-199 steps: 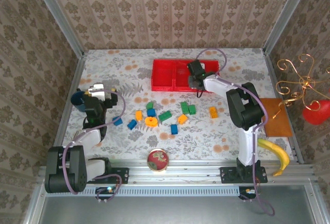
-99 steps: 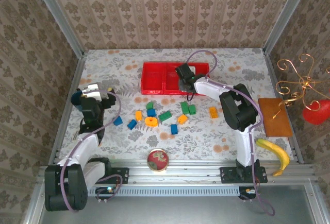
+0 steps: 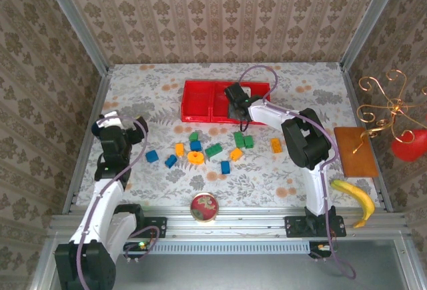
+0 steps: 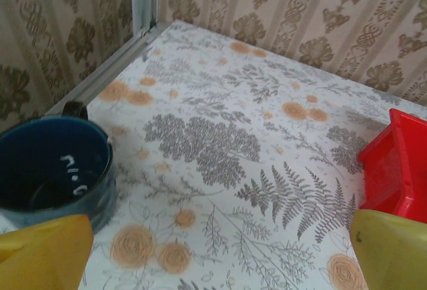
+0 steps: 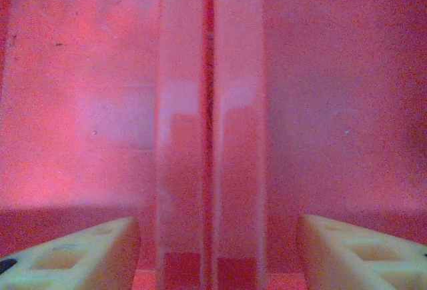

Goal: Sort the legos into containers by color
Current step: Move the container to the top-center of the table.

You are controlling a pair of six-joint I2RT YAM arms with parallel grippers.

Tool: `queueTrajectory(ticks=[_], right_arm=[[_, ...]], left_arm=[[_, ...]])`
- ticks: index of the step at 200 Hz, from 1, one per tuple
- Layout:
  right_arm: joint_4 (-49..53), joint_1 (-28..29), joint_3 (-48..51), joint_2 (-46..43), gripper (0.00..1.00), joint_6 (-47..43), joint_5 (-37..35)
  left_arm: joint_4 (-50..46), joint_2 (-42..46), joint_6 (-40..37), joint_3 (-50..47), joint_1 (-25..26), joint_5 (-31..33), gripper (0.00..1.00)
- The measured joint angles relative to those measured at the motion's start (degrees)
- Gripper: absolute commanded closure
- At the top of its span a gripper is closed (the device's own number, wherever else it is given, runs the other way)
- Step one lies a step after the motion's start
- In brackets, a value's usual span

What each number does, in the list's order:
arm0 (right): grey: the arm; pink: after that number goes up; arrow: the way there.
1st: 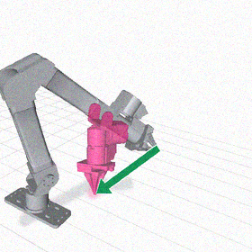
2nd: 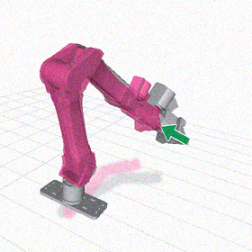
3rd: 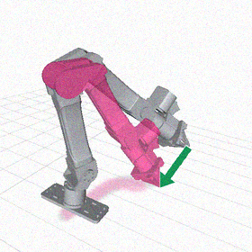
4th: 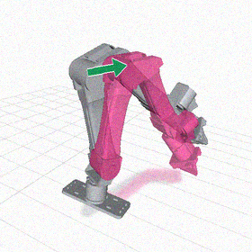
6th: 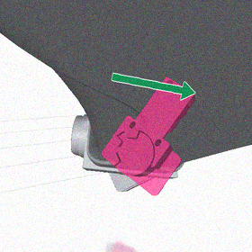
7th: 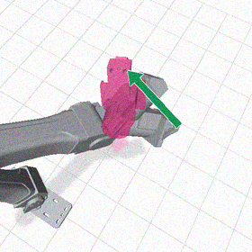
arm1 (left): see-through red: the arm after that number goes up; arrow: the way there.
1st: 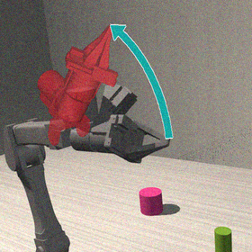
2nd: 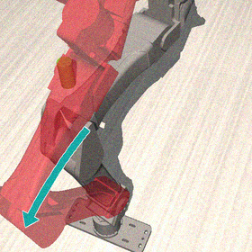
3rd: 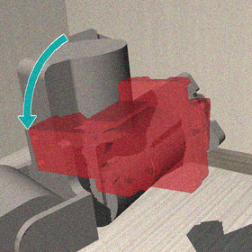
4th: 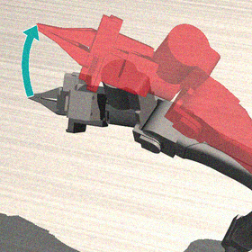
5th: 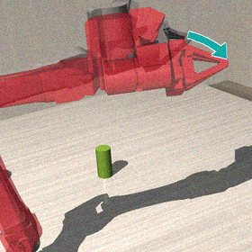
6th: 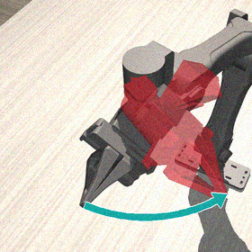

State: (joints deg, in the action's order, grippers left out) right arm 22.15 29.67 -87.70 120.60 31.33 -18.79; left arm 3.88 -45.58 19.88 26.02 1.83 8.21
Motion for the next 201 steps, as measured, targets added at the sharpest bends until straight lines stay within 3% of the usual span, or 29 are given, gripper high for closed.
queueTrajectory(ticks=[49,112,163,169,201], right_arm=[[1.73,0.02,0.00,-3.04,0.18,-1.31,-0.48],[2.54,1.01,4.37,-12.98,0.12,-2.05,-0.55],[3.85,2.71,13.97,-21.73,0.05,-2.25,-2.27],[3.87,2.82,15.21,-22.77,0.00,-2.03,-2.49],[4.48,2.91,21.53,-28.41,0.00,-0.07,-3.98]], left_arm=[[-12.63,0.31,5.07,3.50,-0.02,-0.70,0.00],[-24.90,-5.99,8.02,7.30,0.50,-5.92,0.00],[-30.18,-10.58,8.68,7.30,7.61,-4.33,0.00],[-30.56,-11.02,8.83,7.30,8.57,-3.65,0.00],[-31.54,-14.19,9.16,7.30,11.45,-0.96,0.01]])
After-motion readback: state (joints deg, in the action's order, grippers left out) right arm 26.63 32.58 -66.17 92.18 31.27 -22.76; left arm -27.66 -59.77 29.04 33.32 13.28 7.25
